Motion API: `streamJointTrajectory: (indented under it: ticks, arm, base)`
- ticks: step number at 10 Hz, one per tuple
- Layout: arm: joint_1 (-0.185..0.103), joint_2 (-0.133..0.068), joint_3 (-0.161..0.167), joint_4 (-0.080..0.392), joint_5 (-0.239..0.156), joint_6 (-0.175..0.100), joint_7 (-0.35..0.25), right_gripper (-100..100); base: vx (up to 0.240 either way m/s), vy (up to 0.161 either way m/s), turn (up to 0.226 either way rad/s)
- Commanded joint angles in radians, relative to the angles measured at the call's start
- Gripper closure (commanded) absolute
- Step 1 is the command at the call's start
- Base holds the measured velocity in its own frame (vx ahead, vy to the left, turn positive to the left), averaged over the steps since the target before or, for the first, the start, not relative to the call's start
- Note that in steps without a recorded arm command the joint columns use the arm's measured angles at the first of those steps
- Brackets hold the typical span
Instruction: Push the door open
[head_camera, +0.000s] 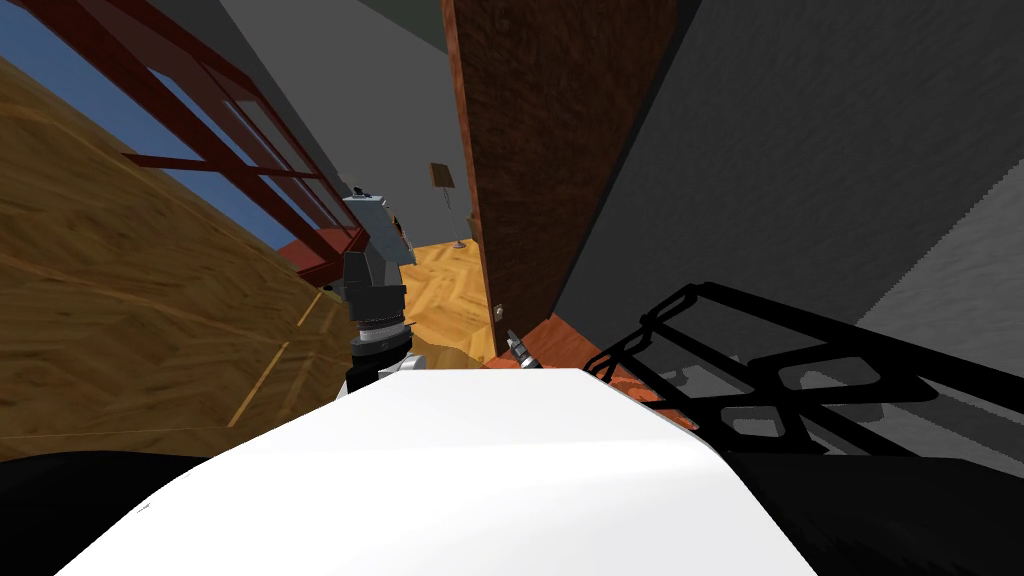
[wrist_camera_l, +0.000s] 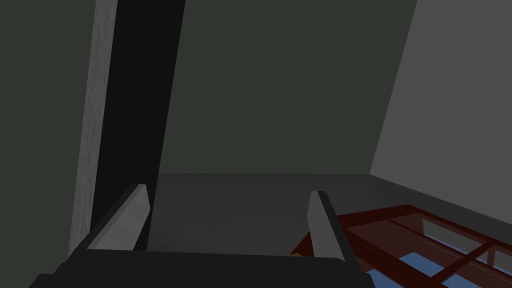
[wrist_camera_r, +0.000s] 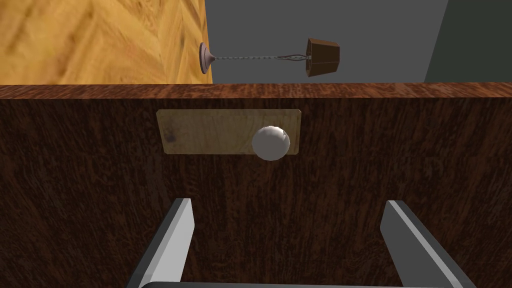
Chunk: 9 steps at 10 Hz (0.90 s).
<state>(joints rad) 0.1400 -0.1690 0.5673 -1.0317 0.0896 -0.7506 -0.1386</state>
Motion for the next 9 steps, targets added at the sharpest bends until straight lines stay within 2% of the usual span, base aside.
streamJointTrajectory:
  ticks: [1, 4, 5, 9]
  arm:
    - [0.0, 0.0, 0.0, 0.0, 0.0, 0.0, 0.0, -100]
    - [0.0, 0.0, 0.0, 0.0, 0.0, 0.0, 0.0, -100]
    - [-0.003, -0.008, 0.008, 0.0, 0.002, -0.003, -0.008, -100]
    - [-0.003, -0.008, 0.008, 0.0, 0.002, -0.003, -0.008, -100]
  base:
    - [0.0, 0.0, 0.0]
    - [0.001, 0.0, 0.002]
    - [0.02, -0.003, -0.067]
    - [0.007, 0.0, -0.008]
